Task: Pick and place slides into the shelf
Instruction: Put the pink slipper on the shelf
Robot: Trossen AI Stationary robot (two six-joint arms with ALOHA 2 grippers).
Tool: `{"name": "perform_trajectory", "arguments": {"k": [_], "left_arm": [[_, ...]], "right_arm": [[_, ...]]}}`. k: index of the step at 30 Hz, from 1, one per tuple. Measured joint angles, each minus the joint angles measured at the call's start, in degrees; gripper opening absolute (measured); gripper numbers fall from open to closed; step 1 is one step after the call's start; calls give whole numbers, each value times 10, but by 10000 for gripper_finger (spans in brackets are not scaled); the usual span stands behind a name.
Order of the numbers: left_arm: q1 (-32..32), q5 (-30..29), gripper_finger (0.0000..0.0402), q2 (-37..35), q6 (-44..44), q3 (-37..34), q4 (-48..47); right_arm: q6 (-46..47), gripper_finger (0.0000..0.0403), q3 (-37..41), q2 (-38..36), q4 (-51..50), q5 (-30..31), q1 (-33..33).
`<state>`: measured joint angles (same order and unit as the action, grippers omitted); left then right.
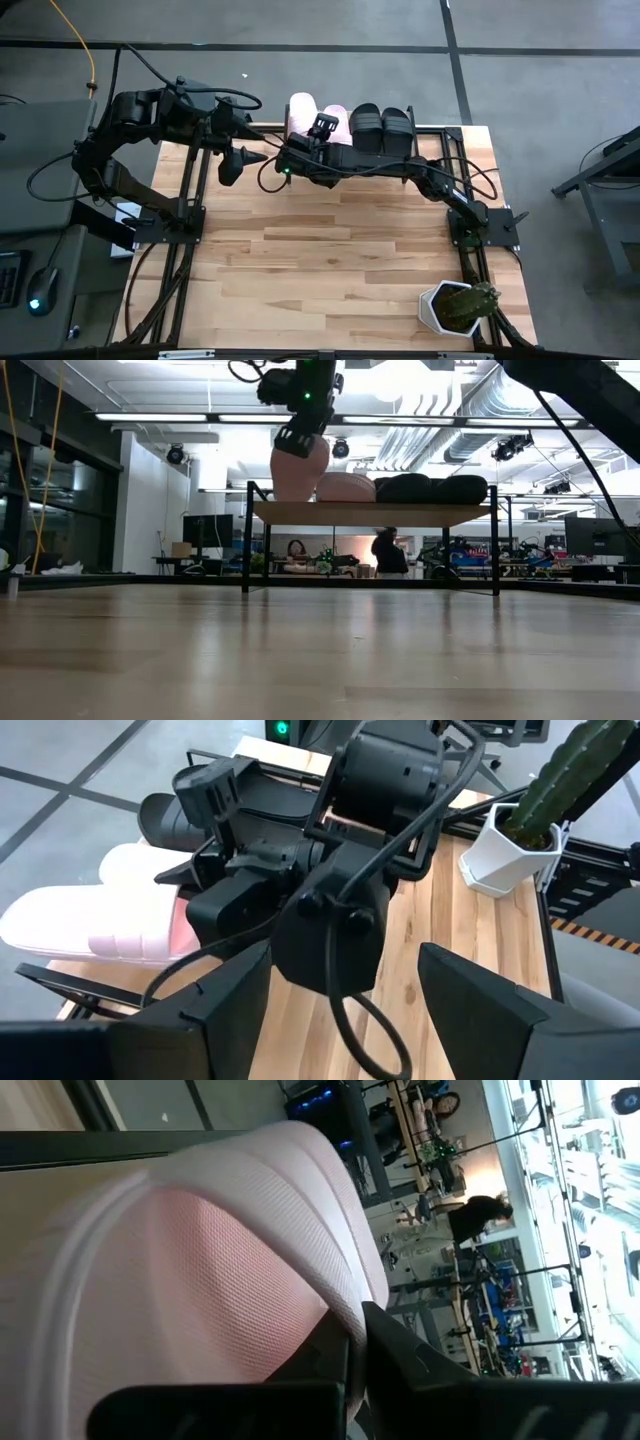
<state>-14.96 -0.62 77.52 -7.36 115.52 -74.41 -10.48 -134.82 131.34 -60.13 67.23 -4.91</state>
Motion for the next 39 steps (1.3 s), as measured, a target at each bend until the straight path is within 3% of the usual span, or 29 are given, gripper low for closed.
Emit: {"name": "perform_trajectory", "arguments": {"k": [9,18,23,39], "left_arm": [[0,0,244,0,0,0,-1],[0,0,244,0,0,0,-1],[0,0,244,0,0,0,-1],[0,0,243,0,0,0,1]], "right_arm": [[-1,0,-1,27,8,-5,-1],[-4,0,-1,34,41,-48,-1],[-47,0,0,34,74,-55,5],[-12,0,0,35,100,-149,7]]}}
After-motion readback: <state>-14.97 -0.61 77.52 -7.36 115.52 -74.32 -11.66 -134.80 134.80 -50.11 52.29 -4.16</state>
